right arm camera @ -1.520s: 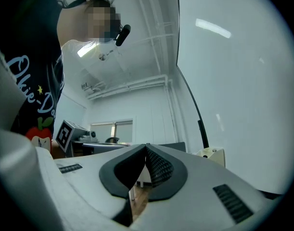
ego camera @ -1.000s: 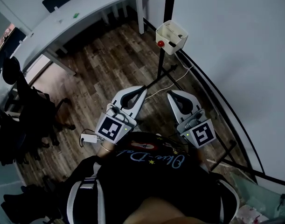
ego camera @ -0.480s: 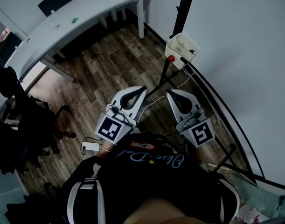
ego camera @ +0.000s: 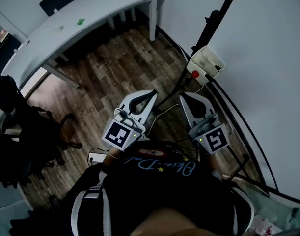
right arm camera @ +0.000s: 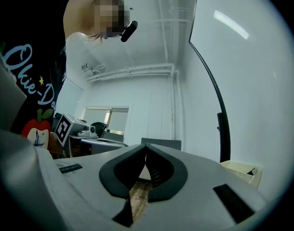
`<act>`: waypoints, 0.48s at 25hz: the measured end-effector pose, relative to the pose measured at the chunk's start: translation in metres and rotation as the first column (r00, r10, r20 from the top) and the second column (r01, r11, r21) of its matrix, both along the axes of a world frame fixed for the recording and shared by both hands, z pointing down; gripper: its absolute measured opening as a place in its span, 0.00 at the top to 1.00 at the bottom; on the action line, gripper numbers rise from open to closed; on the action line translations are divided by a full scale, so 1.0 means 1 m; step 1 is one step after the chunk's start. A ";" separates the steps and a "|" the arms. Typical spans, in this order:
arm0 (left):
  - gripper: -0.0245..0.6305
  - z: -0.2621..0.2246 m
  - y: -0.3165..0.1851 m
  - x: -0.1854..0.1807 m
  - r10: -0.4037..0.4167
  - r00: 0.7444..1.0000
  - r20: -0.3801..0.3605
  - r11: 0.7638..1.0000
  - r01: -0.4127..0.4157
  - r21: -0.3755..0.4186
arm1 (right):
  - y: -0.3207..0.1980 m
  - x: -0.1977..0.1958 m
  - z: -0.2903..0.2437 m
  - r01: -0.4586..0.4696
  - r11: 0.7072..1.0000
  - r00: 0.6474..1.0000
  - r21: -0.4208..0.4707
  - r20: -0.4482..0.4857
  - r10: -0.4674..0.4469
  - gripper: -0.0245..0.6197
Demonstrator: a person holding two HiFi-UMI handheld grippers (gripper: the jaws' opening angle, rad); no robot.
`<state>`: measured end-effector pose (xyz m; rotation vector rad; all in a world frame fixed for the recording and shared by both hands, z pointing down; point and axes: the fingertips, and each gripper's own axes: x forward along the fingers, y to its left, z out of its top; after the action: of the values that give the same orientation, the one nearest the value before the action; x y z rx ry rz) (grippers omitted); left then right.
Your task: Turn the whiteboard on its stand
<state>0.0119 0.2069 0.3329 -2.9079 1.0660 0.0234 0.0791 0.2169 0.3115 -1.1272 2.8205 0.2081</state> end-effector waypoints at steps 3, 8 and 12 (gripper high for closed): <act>0.95 -0.003 -0.012 -0.008 0.016 1.000 -0.005 1.000 -0.016 0.005 | -0.014 -0.012 -0.002 -0.006 1.000 1.000 0.000 0.000 0.006 0.90; 0.95 -0.006 -0.032 -0.034 0.017 0.999 -0.041 1.000 -0.018 -0.009 | -0.032 -0.037 -0.006 0.005 1.000 1.000 0.010 -0.011 -0.005 0.90; 0.95 -0.005 -0.046 -0.053 0.023 0.999 -0.031 1.000 -0.023 -0.003 | -0.044 -0.055 -0.001 0.005 1.000 1.000 -0.007 -0.014 -0.005 0.90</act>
<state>-0.0415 0.1605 0.3276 -2.9320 1.0376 0.0681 0.0237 0.1726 0.3108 -1.1240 2.8382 0.2059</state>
